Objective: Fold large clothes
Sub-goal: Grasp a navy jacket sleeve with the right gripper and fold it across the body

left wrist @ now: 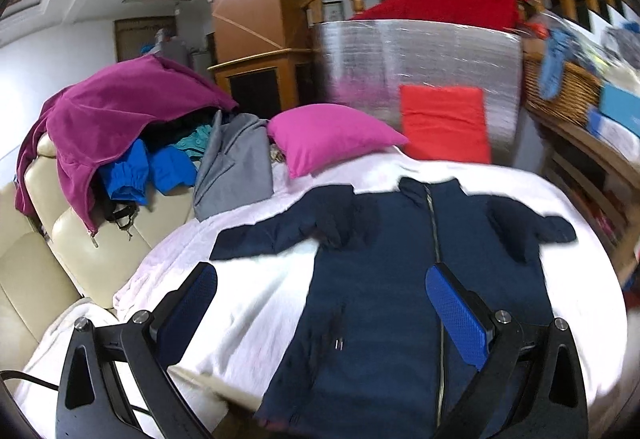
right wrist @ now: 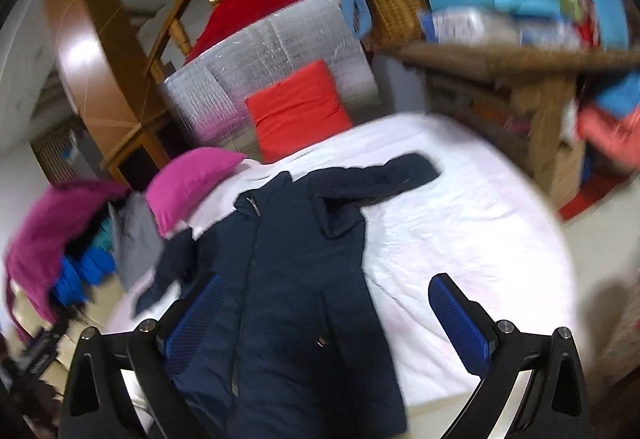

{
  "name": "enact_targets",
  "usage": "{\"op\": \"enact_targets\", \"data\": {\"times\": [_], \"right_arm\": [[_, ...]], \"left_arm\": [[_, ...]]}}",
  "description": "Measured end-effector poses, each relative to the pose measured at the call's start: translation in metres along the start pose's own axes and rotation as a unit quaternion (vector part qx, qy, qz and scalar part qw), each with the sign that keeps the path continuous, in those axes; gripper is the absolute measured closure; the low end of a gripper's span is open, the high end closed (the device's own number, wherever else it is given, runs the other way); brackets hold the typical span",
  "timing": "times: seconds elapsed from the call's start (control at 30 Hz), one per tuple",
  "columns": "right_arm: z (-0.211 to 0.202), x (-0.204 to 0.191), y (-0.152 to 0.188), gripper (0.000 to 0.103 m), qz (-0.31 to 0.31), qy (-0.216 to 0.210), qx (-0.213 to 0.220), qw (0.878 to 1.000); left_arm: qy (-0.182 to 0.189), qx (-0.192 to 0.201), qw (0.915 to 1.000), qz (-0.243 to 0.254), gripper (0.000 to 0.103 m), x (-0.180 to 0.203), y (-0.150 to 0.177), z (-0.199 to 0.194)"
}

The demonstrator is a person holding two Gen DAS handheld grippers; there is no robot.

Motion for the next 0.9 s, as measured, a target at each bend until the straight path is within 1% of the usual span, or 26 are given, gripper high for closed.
{"op": "enact_targets", "data": {"times": [0.07, 0.17, 0.27, 0.37, 0.47, 0.6, 0.63, 0.7, 0.77, 0.83, 0.9], "right_arm": [[0.03, 0.016, -0.011, 0.0, 0.039, -0.032, -0.016, 0.999], [0.083, 0.035, -0.025, 0.0, 0.088, -0.071, -0.037, 0.993], [0.138, 0.049, -0.037, 0.0, 0.135, -0.105, -0.052, 0.984], [0.189, 0.066, -0.044, 0.0, 0.177, -0.113, -0.064, 0.976], [0.233, 0.083, -0.054, 0.0, 0.22, -0.119, -0.066, 0.966], [0.286, 0.105, -0.065, 0.004, 0.264, -0.115, -0.071, 0.955], [0.298, 0.111, -0.067, 0.007, 0.277, -0.114, -0.071, 0.951], [0.323, 0.122, -0.071, 0.012, 0.301, -0.11, -0.071, 0.945], [0.344, 0.134, -0.069, 0.022, 0.323, -0.094, -0.082, 0.938], [0.361, 0.147, -0.065, 0.023, 0.346, -0.066, -0.093, 0.931], [0.369, 0.157, -0.062, 0.025, 0.357, -0.041, -0.093, 0.929]], "left_arm": [[-0.016, -0.005, 0.9998, -0.008, 0.0, 0.009, -0.012, 0.029], [-0.019, -0.016, 0.9993, -0.027, 0.0, 0.024, -0.023, 0.074], [-0.022, -0.017, 0.9989, -0.038, 0.0, 0.043, -0.026, 0.112], [-0.019, -0.024, 0.9989, -0.036, 0.0, 0.059, -0.022, 0.146], [-0.017, -0.034, 0.9987, -0.035, 0.0, 0.071, -0.016, 0.179], [-0.022, -0.046, 0.998, -0.037, 0.0, 0.069, -0.009, 0.212], [-0.03, -0.051, 0.9976, -0.036, 0.0, 0.067, -0.011, 0.225], [-0.043, -0.053, 0.997, -0.036, 0.0, 0.057, -0.009, 0.237], [-0.054, -0.051, 0.9967, -0.033, 0.0, 0.049, -0.008, 0.247], [-0.077, -0.046, 0.9957, -0.025, 0.0, 0.036, -0.007, 0.258], [-0.093, -0.051, 0.9941, -0.019, 0.0, 0.023, -0.004, 0.268]]}}
Point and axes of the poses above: each gripper's, at about its wrist camera, not at the fingertips, and z roughly the way its jaws point, x to its right, y to its underside, the point moved 9 cm from there along z, roughly the way its jaws point, and after that the axes turned 4 degrees about -z, right-handed, at the moved point
